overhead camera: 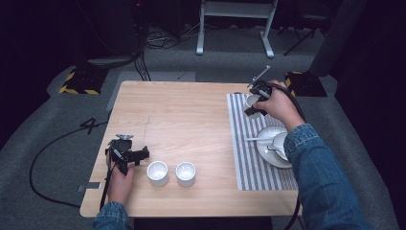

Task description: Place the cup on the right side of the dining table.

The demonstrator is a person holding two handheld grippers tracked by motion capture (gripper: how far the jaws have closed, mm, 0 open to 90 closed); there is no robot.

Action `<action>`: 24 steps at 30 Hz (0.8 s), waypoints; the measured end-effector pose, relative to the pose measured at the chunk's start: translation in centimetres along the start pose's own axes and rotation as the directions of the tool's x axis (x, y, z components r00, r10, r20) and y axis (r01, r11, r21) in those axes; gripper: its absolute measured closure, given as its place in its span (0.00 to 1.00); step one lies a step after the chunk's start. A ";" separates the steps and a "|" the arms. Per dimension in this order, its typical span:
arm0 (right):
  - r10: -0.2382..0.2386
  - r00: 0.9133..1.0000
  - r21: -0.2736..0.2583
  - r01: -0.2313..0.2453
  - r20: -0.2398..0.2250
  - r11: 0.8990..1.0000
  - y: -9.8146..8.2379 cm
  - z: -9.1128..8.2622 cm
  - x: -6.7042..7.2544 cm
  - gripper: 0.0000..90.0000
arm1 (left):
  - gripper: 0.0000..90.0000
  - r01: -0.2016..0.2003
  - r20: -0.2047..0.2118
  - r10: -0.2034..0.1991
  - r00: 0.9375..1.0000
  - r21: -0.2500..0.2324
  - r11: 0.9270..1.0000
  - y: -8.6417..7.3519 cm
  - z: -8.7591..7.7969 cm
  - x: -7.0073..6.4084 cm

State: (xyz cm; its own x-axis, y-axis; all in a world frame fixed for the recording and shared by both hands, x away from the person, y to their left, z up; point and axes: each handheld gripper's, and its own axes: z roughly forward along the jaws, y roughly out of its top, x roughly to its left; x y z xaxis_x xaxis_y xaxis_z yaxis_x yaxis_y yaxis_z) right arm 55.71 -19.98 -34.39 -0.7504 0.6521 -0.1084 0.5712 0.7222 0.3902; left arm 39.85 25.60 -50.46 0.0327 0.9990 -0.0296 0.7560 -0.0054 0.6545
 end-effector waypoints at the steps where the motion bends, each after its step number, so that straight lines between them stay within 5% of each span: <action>1: -0.003 1.000 0.001 0.003 0.005 1.000 -0.1 0.3 -0.3 0.30 | 0.00 0.000 0.000 0.000 1.000 0.000 1.000 0.0 0.0 0.0; 16: 0.068 0.997 0.055 -0.070 0.025 0.996 -2.6 5.0 -4.1 0.30 | 0.00 0.000 0.000 0.000 1.000 0.000 1.000 0.0 0.0 0.0; 24: 0.081 0.996 0.065 -0.083 0.023 0.994 -3.4 6.9 -4.7 0.30 | 0.00 0.000 0.000 0.000 1.000 0.000 1.000 0.0 0.0 0.0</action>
State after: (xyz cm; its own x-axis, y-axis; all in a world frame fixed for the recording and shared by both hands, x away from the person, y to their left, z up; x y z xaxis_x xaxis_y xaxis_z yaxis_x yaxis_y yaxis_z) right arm 59.59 -23.91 -41.57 -0.6936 0.7138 -0.0969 0.6518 0.6791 0.3376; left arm 39.85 25.60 -50.46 0.0327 0.9990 -0.0301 0.7559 -0.0050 0.6547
